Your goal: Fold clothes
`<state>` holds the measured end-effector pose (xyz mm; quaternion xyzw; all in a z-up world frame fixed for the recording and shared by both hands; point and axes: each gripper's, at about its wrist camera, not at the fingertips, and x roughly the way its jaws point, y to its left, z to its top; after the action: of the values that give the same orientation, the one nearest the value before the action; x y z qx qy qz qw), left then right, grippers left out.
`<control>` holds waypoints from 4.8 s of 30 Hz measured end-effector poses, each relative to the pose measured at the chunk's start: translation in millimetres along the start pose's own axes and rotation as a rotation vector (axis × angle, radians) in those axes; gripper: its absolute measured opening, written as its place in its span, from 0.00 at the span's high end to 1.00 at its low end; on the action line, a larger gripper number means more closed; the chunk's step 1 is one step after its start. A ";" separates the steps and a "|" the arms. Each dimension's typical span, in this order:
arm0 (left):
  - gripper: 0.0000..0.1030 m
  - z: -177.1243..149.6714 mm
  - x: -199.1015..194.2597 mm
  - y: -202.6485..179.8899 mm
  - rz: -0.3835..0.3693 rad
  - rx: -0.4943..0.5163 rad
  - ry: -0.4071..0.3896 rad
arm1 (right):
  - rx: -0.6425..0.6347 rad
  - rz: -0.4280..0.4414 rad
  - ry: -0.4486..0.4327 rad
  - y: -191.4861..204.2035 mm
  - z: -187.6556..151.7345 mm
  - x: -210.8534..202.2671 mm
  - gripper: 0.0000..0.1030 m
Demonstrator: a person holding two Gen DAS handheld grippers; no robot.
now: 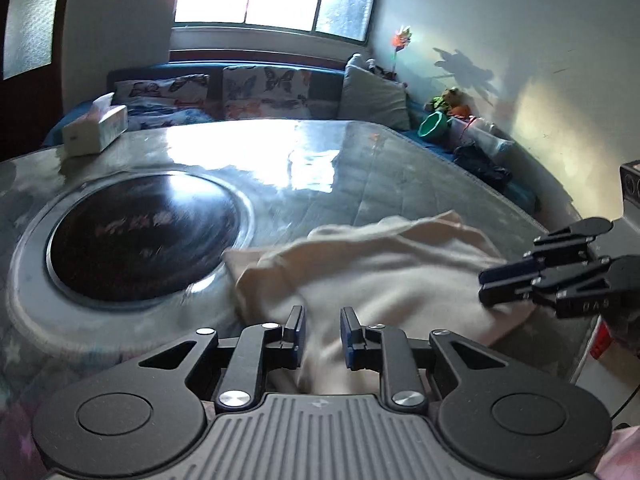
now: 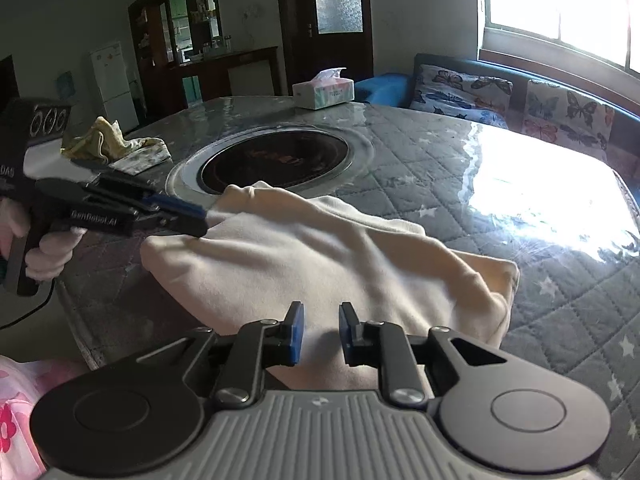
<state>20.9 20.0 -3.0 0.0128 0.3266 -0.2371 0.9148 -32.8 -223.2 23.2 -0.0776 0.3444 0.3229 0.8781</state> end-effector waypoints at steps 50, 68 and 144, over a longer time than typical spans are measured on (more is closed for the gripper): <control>0.21 5.6 -0.8 13.9 0.193 -0.120 0.048 | -0.266 0.124 0.020 75.5 33.3 25.4 0.51; 0.24 1.2 -1.2 22.8 0.264 -0.137 0.030 | -0.312 0.196 0.051 114.7 21.9 51.1 0.45; 0.15 -2.2 -6.0 20.4 0.193 -0.685 0.050 | 0.012 0.012 -0.029 21.3 45.8 53.7 0.78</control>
<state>24.6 41.0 -3.8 -0.2580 0.4067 -0.0262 0.8760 9.2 -162.6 24.2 -0.0657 0.3339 0.3271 0.8816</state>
